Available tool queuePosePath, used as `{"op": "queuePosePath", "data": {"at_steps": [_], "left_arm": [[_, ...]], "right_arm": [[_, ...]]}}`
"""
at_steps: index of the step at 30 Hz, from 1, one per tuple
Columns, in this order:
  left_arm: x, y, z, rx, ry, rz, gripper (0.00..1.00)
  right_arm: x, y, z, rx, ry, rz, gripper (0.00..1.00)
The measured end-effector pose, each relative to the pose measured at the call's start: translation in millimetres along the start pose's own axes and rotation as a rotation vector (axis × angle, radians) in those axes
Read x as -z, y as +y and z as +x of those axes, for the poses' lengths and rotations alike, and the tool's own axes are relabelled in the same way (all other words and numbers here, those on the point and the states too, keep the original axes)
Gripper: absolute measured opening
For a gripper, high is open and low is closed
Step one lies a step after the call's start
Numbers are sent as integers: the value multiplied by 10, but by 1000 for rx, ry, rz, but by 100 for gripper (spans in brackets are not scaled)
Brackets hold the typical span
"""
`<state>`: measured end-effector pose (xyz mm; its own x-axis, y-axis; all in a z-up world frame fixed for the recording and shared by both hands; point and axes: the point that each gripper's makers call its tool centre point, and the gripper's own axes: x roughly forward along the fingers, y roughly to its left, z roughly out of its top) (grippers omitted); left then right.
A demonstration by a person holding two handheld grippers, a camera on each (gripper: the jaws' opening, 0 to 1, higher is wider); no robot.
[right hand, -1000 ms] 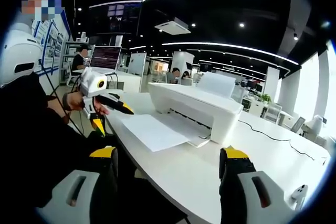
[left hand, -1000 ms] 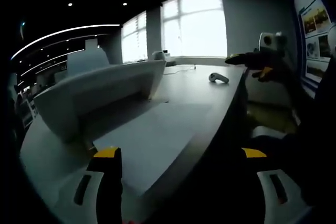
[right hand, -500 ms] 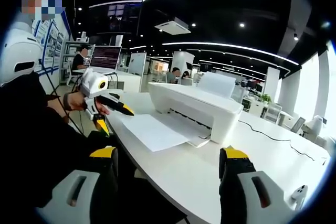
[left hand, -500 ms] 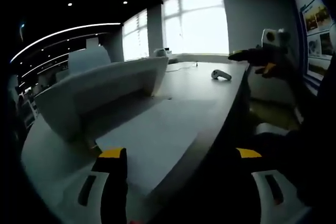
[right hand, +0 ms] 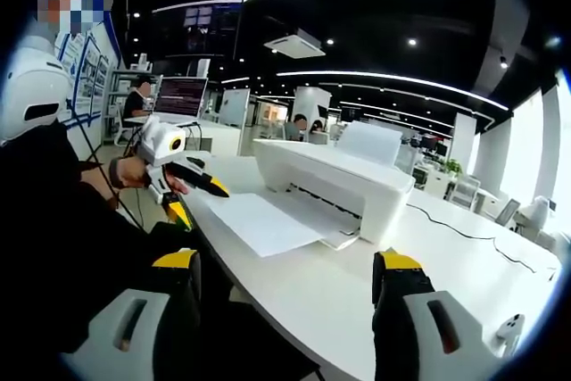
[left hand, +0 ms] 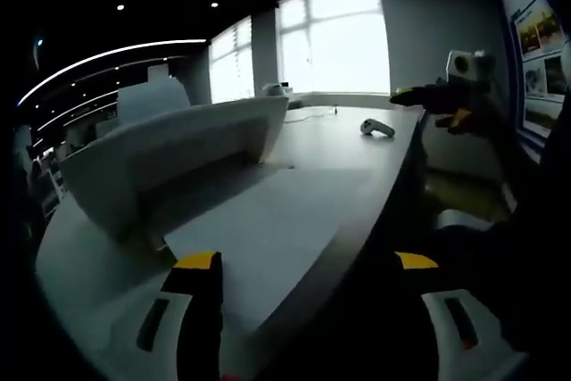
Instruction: Remove the paper from the printer output slot and place it on top of the printer
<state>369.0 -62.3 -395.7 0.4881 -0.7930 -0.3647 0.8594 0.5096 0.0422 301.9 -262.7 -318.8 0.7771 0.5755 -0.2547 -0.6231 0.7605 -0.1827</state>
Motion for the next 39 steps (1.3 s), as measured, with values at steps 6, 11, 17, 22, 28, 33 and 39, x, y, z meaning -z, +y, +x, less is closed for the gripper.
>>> {"op": "queuePosePath", "data": {"at_steps": [6, 11, 17, 22, 28, 33, 39], "left_arm": [[2, 23, -3, -9, -2, 9, 78], [2, 37, 7, -14, -3, 21, 75], [28, 66, 13, -30, 12, 34, 74], [18, 68, 19, -33, 12, 40, 73], [54, 93, 37, -44, 30, 55, 70], [38, 86, 32, -45, 29, 68, 68], [8, 92, 30, -47, 22, 77, 66]], "right_arm": [[0, -3, 5, 0, -2, 1, 73], [15, 8, 18, -4, 3, 0, 73], [10, 3, 13, -2, 1, 2, 73], [8, 19, 18, -7, 1, 2, 73], [-10, 19, 5, -5, 0, -2, 73], [-26, 10, -6, -4, -5, -1, 73], [-24, 18, 5, -7, -1, -5, 73]]}}
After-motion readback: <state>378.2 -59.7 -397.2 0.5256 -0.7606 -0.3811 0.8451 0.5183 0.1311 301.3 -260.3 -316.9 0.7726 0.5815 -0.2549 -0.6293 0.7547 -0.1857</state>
